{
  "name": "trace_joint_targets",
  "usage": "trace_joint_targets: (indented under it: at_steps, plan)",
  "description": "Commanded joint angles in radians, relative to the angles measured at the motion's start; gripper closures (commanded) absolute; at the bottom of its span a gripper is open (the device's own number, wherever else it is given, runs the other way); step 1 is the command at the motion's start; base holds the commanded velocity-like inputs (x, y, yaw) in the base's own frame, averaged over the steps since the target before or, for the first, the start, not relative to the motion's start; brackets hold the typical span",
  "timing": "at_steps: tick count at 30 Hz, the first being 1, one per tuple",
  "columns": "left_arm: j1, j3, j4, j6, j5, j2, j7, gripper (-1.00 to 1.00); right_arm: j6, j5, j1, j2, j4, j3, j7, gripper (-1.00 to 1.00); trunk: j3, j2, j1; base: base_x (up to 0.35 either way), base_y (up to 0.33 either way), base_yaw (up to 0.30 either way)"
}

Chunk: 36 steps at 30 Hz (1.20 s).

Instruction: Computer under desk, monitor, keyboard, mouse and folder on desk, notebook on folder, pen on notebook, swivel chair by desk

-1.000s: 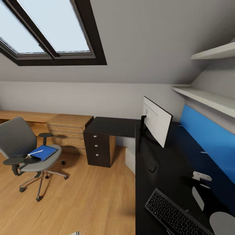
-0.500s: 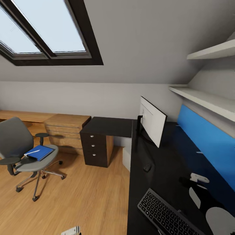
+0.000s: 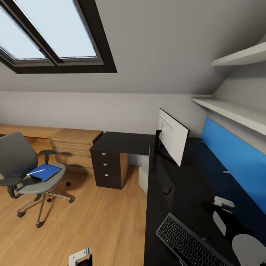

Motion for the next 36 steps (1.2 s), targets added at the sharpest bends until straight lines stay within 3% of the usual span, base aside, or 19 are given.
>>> trace_joint_targets:
  at_steps: [1, 36]
  plan:
    - [-0.001, 0.0, -0.001, -0.003, 0.01, 0.0, 0.002, -1.0, 0.006, -0.011, 0.0, 0.0, -0.004, 0.0, -0.003, -1.0, -0.005, -0.009, 0.004, 0.0, 0.0, 0.0]
    - [-0.001, 0.001, 0.0, -0.001, 0.009, 0.0, 0.003, -1.0, 0.008, -0.012, 0.0, 0.001, -0.006, -0.001, -0.002, -1.0, -0.115, -0.254, 0.138, 0.0, 0.0, 0.0]
